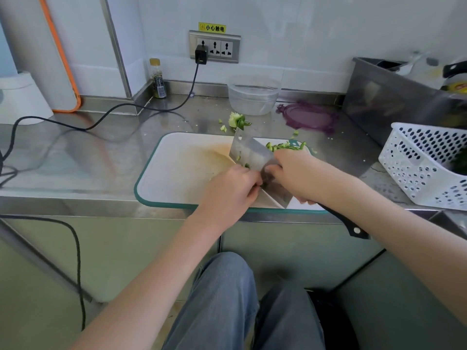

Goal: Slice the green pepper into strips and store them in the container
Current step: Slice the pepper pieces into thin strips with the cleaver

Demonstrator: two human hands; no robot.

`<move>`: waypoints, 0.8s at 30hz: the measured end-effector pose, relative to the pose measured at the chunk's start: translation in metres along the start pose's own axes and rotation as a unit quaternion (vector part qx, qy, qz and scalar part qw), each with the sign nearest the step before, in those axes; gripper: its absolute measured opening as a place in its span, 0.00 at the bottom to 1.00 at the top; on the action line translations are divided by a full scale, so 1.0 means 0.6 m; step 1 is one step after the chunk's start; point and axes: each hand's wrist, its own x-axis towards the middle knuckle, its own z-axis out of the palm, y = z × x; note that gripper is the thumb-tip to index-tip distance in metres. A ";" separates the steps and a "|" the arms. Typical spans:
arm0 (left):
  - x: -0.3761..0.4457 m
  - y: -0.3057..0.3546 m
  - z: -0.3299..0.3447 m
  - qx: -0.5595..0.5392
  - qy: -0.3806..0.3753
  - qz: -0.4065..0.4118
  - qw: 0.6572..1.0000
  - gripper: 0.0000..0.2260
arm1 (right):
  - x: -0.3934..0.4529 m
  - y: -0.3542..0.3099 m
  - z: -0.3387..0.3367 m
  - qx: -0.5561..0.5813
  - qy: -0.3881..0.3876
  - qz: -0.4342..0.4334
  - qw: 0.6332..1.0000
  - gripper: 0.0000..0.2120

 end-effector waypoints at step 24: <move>0.059 -0.005 0.010 -0.075 -0.068 -0.087 0.991 0.03 | 0.045 0.139 -0.085 0.166 0.101 0.117 0.974 0.12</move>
